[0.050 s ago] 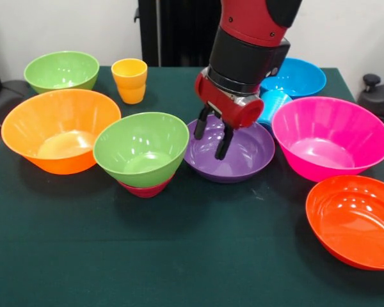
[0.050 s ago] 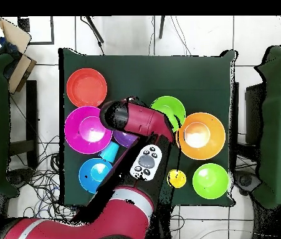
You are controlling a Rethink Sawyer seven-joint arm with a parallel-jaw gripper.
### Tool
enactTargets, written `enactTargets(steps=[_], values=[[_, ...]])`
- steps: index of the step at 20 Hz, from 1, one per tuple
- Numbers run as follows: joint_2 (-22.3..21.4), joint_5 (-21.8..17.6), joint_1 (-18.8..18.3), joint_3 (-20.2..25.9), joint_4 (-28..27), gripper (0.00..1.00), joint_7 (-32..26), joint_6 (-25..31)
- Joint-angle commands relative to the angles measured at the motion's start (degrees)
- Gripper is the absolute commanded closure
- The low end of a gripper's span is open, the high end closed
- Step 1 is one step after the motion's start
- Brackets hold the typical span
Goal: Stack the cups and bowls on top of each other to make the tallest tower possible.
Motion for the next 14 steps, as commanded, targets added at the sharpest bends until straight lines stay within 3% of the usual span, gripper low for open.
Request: enactTargets(steps=[1,8,14], values=[[-0.2,2.0,0.1,6.4,-3.2,0.0,6.8,4.4],[3.2,3.5,1.5,4.8,-6.0,0.0,9.1,5.1],[4.7,3.5,0.6,6.0,-7.5,0.0,7.1,8.4]])
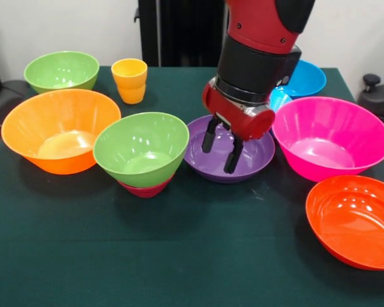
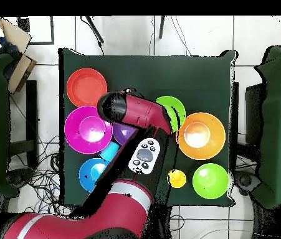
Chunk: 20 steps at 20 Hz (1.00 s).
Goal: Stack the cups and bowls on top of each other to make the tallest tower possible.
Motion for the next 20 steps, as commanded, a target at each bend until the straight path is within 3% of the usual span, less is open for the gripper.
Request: enactTargets(steps=[1,11,20], values=[[2.9,1.2,0.2,6.4,-3.2,0.0,6.8,7.1],[3.8,1.0,0.4,7.1,-4.0,0.0,5.9,11.5],[4.1,1.9,-0.5,10.0,-2.9,0.0,5.7,8.3]])
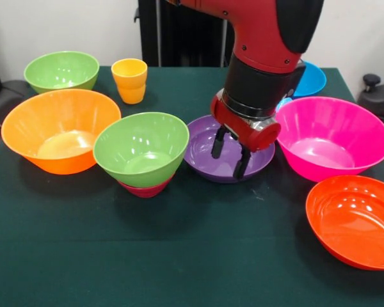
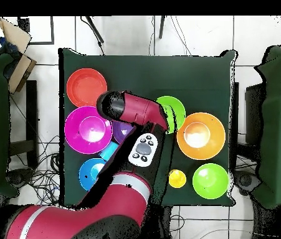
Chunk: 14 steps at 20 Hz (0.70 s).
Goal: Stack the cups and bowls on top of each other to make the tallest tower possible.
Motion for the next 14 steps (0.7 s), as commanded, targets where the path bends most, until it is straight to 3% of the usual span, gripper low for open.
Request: enactTargets(steps=[1,6,11,14], values=[[2.1,1.8,-0.2,8.6,-1.4,0.0,6.1,4.1],[5.6,2.5,1.2,7.7,-3.5,0.0,8.6,-0.2],[8.3,1.3,2.6,4.6,-5.4,0.0,8.5,3.3],[8.4,1.2,1.8,5.7,-3.8,0.0,7.1,2.2]])
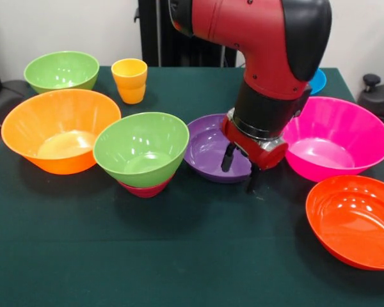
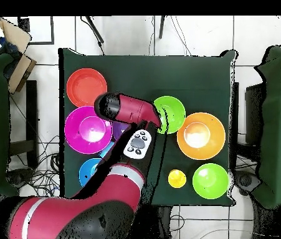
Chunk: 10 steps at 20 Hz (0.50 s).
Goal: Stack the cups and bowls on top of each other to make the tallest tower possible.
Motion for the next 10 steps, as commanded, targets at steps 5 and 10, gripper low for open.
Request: enactTargets(steps=[5,10], values=[[5.4,1.7,-0.1,7.9,-1.3,0.0,7.1,0.0],[5.0,2.1,1.3,5.1,-2.4,0.0,9.3,8.5]])
